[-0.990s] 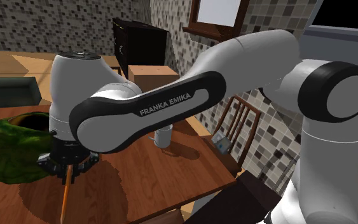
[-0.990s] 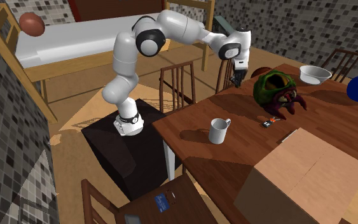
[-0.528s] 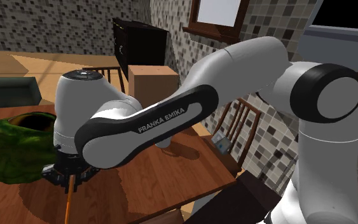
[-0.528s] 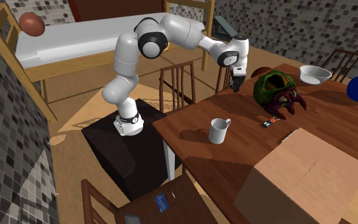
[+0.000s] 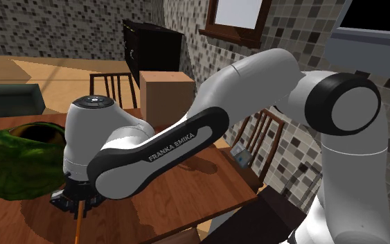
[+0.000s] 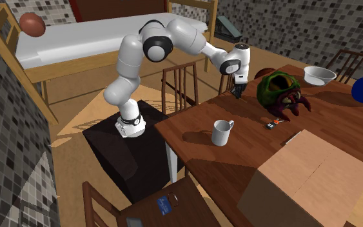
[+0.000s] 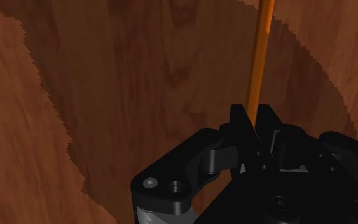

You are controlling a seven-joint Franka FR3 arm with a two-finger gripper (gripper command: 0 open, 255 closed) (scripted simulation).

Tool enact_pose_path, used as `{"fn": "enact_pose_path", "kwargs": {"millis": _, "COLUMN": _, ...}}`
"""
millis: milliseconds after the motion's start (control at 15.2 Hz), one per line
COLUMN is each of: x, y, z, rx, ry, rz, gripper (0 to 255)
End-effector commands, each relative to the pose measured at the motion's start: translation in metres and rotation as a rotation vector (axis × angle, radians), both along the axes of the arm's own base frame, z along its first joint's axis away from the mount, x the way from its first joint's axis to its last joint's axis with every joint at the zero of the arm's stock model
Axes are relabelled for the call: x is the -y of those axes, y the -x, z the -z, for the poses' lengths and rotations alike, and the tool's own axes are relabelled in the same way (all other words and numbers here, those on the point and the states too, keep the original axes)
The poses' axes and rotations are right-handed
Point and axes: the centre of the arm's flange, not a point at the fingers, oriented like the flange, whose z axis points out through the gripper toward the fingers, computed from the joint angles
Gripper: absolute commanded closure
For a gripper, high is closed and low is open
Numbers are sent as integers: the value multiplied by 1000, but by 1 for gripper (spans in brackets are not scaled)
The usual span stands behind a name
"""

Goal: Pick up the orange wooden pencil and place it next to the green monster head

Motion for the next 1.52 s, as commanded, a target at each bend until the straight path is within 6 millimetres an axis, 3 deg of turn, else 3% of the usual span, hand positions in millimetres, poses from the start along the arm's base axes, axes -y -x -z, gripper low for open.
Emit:
{"fn": "enact_pose_path", "kwargs": {"millis": 0, "x": 0, "y": 0, "z": 3, "rx": 0, "ry": 0, "rz": 0, "gripper": 255}}
{"fn": "enact_pose_path", "kwargs": {"millis": 396, "x": 0, "y": 0, "z": 3, "rx": 0, "ry": 0, "rz": 0, "gripper": 255}}
{"fn": "enact_pose_path", "kwargs": {"millis": 462, "x": 0, "y": 0, "z": 3, "rx": 0, "ry": 0, "rz": 0, "gripper": 0}}
{"fn": "enact_pose_path", "kwargs": {"millis": 792, "x": 0, "y": 0, "z": 3, "rx": 0, "ry": 0, "rz": 0, "gripper": 0}}
{"fn": "enact_pose_path", "kwargs": {"millis": 1056, "x": 11, "y": 4, "z": -46, "rx": 0, "ry": 0, "rz": 0, "gripper": 0}}
{"fn": "enact_pose_path", "kwargs": {"millis": 1452, "x": 11, "y": 4, "z": -46, "rx": 0, "ry": 0, "rz": 0, "gripper": 0}}
